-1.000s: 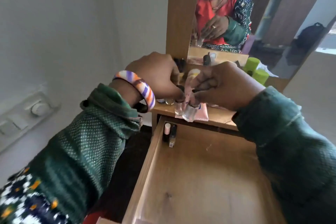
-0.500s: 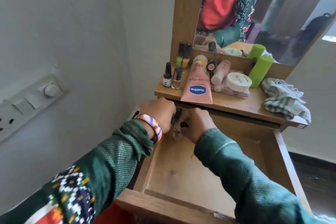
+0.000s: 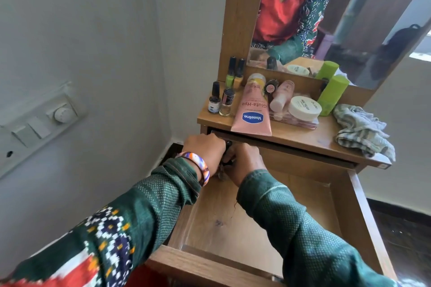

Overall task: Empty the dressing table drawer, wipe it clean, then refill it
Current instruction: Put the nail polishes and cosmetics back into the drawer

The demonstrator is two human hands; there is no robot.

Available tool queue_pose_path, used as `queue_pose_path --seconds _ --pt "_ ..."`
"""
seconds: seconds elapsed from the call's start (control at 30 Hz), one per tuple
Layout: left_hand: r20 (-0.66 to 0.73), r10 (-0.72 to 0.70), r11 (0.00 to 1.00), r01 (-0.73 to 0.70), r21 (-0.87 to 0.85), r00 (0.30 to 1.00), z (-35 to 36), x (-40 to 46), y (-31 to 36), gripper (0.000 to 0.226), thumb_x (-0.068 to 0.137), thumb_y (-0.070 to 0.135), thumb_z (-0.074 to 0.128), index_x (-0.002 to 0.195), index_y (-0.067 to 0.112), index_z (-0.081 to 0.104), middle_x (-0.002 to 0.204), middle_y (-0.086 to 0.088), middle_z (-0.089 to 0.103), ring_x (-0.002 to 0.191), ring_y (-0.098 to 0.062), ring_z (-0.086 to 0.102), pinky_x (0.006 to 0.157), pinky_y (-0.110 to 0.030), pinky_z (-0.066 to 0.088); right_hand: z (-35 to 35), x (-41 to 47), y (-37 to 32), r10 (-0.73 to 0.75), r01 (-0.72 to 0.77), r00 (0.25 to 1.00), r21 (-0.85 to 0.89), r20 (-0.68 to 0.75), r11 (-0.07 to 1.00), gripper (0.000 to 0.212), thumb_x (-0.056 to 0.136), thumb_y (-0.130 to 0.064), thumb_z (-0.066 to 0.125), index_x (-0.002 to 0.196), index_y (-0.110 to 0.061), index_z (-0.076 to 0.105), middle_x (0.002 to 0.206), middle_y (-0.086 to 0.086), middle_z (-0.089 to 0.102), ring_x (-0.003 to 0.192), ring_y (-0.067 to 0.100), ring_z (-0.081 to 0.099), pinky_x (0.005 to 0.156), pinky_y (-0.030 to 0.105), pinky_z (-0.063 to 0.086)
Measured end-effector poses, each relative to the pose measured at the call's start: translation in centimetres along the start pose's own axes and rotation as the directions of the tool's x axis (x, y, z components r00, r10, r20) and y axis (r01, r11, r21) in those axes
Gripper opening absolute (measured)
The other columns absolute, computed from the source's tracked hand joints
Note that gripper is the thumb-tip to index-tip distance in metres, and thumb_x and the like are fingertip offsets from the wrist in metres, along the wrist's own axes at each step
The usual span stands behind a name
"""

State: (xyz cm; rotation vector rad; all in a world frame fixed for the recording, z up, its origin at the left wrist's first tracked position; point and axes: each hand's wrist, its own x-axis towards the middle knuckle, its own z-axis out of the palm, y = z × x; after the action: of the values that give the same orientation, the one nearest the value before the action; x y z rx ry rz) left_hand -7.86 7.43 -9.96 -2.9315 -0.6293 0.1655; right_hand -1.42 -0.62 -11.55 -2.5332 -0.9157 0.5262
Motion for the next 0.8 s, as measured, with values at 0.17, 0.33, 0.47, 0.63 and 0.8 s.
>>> queue_pose_path --seconds 0.17,0.33,0.47,0.63,0.8 --pt "0.090 0.035 0.999 -0.033 -0.024 0.995 -0.6 -0.1 -0.3 0.027 0.088 0.011 0.052 0.114 0.015 0.061 0.114 -0.009 0.064 0.106 -0.030 0.062 0.076 -0.035 0.047 -1.2 -0.8 -0.5 -0.026 0.034 0.996 -0.103 0.082 0.994 0.026 0.079 -0.016 0.068 0.102 -0.026 0.065 0.114 0.003 0.063 0.100 0.023 0.062 0.088 0.034 0.052" --pt "0.188 0.195 0.921 -0.113 -0.374 0.963 -4.5 -0.7 -3.7 0.015 0.079 0.022 0.068 0.092 0.016 0.072 0.076 0.005 0.065 0.069 -0.008 0.058 0.060 -0.018 0.040 -5.4 -2.0 -2.6 -0.084 0.135 0.977 -0.261 0.197 0.956 0.030 0.087 -0.024 0.061 0.117 -0.023 0.059 0.120 0.003 0.058 0.111 0.022 0.056 0.093 0.034 0.047" --pt "-0.086 0.075 0.853 -0.109 -0.510 0.993 -9.2 0.2 -6.9 0.007 0.078 0.024 0.068 0.079 0.020 0.073 0.062 0.013 0.058 0.057 0.000 0.054 0.056 -0.017 0.036 -11.0 -1.4 -5.2 -0.271 0.259 0.962 -0.217 -0.028 0.941 0.020 0.082 -0.025 0.066 0.064 -0.033 0.061 0.081 -0.013 0.062 0.095 0.014 0.057 0.105 0.048 0.034" --pt "-0.421 -0.121 0.898 -0.082 -0.433 0.899 -12.1 4.6 -7.5 0.017 0.083 0.029 0.063 0.095 0.020 0.071 0.088 0.001 0.066 0.084 -0.022 0.061 0.074 -0.028 0.045 -13.7 5.2 -6.5 -0.345 0.282 0.902 -0.252 -0.259 0.926 0.019 0.085 -0.005 0.055 0.096 -0.013 0.068 0.096 0.004 0.065 0.081 0.017 0.054 0.076 0.024 0.044" --pt "-0.380 -0.061 0.963 -0.046 -0.267 0.923 -12.5 9.8 -5.8 0.032 0.088 0.019 0.055 0.119 0.018 0.061 0.117 -0.010 0.063 0.104 -0.034 0.060 0.083 -0.037 0.049 -13.7 9.7 -6.9 -0.313 0.214 0.917 -0.358 -0.247 0.909 0.037 0.084 0.008 0.048 0.119 -0.001 0.060 0.118 0.018 0.062 0.110 0.031 0.059 0.097 0.039 0.048"
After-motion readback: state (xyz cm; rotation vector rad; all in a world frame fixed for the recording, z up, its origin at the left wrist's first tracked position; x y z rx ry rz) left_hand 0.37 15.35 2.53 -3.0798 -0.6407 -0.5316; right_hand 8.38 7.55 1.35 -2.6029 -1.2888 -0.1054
